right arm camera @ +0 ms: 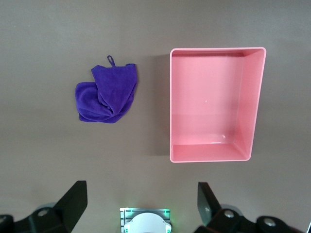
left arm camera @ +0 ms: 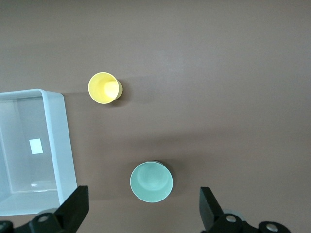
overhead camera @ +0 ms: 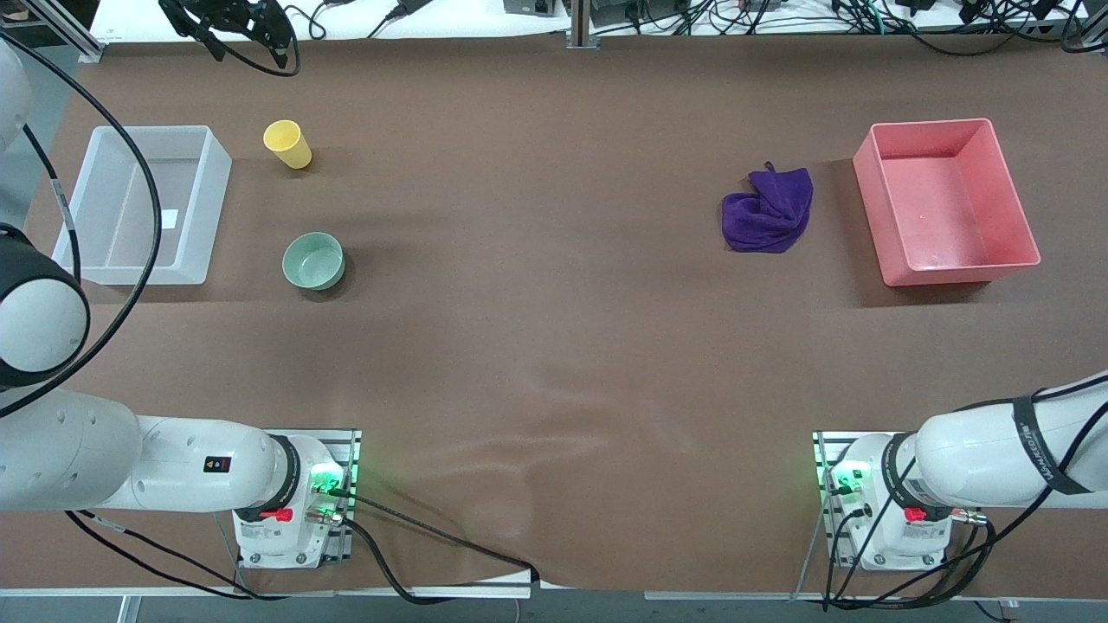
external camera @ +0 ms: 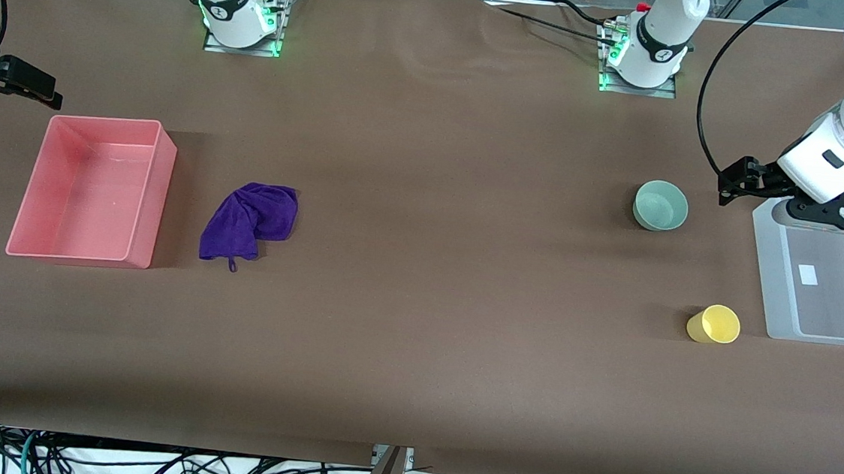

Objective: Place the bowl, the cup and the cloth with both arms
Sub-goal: 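Move the left gripper toward the green bowl while the right gripper starts reaching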

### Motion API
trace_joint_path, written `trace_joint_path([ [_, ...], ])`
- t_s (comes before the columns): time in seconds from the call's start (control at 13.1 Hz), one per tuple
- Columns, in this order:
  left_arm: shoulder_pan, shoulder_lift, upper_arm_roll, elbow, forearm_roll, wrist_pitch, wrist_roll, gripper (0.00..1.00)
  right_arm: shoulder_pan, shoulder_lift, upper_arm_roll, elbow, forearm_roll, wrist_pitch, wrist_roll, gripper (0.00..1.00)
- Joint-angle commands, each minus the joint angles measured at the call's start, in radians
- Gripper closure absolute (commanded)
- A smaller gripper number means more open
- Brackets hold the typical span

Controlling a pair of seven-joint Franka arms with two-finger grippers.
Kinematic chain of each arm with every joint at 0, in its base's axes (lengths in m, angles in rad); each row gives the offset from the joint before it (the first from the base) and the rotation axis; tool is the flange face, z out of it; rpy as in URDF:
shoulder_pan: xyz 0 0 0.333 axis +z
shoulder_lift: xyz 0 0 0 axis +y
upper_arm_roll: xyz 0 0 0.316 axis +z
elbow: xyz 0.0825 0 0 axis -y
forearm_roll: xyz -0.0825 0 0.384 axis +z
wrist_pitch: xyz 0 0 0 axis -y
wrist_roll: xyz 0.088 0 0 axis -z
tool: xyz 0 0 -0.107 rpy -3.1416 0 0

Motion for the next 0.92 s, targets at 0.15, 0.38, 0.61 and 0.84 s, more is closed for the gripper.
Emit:
trace_joint_path([
  [0.15,-0.002,0.01,0.008,0.019,-0.029,-0.006,0.029,0.0,-0.001,-0.007,0.003,-0.005,0.007,0.0,-0.01,0.0],
  [0.38,-0.002,0.012,0.008,0.018,-0.03,-0.027,0.029,0.0,-0.001,-0.007,0.001,-0.005,0.007,0.002,-0.013,0.0],
  [0.61,0.019,0.01,0.008,-0.002,-0.03,-0.072,0.047,0.0,-0.003,-0.007,0.0,-0.005,0.007,0.002,-0.012,0.0],
  [0.84,0.046,0.008,0.008,-0.074,-0.03,-0.069,0.112,0.0,-0.003,-0.007,-0.002,-0.005,0.007,0.002,-0.012,0.0],
])
